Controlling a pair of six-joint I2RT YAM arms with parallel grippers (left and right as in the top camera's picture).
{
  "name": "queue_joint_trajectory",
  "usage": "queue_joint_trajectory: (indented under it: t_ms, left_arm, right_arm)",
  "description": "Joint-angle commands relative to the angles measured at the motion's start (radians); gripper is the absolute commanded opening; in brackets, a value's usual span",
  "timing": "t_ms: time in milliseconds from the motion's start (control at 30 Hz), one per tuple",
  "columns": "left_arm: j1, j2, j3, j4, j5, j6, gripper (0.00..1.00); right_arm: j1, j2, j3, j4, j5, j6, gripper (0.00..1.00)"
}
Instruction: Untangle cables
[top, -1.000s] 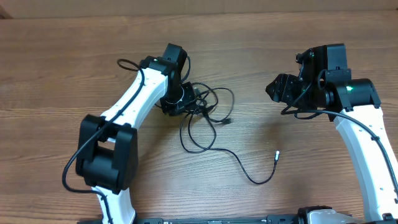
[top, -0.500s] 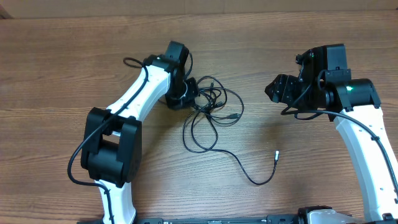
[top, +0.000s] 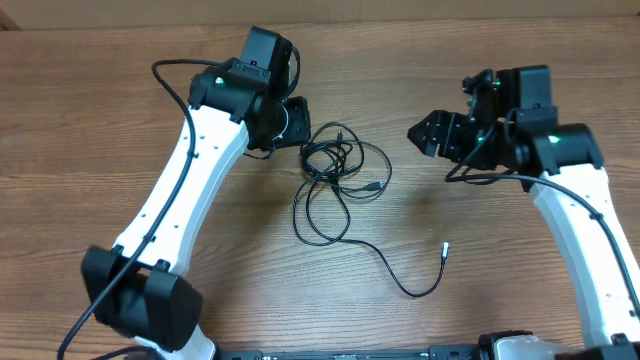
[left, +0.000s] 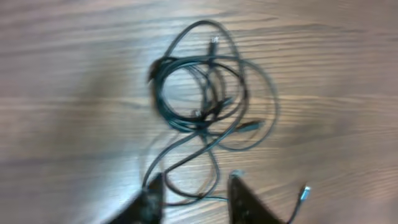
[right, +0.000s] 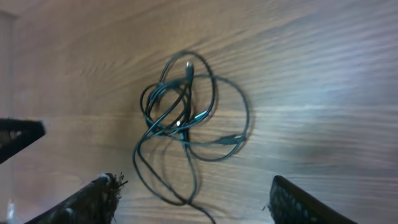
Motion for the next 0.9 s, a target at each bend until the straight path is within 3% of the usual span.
queue_joint_trajectory:
  t_ms: [0,300,467,533,633,767,867]
  left_arm:
    - [-0.002,0.069,-0.034,0.014,-0.032,-0.054,0.50]
    - [-0.002,0.256,-0.054,0.050,0.047,-0.115,0.51]
    - [-0.002,0.383,-0.054,0.119,0.194,-0.116,0.49]
    - [-0.004,0.419,-0.054,0.137,0.219,-0.113,0.41]
    - [-0.005,0.423,-0.054,0.134,0.188,-0.111,0.37]
    - [-0.004,0.423,-0.045,0.137,0.164,-0.104,0.04]
    - [-0.004,0.409,-0.015,0.125,0.165,-0.084,0.04]
  right_arm:
    - [0.024,0.049,0.024,-0.004,-0.019,0.001,0.74]
    - [0.024,0.060,0.024,-0.032,-0.019,0.000,0.74]
    - [0.024,0.060,0.024,-0.043,-0.019,0.000,0.74]
    - [0.024,0.060,0.024,-0.044,-0.019,0.000,0.74]
    - [0.024,0.060,0.024,-0.048,-0.019,0.000,0.74]
    - [0.024,0.060,0.024,-0.051,-0.019,0.000,0.74]
    - [0.024,0.060,0.024,-0.054,-0.019,0.000,0.75]
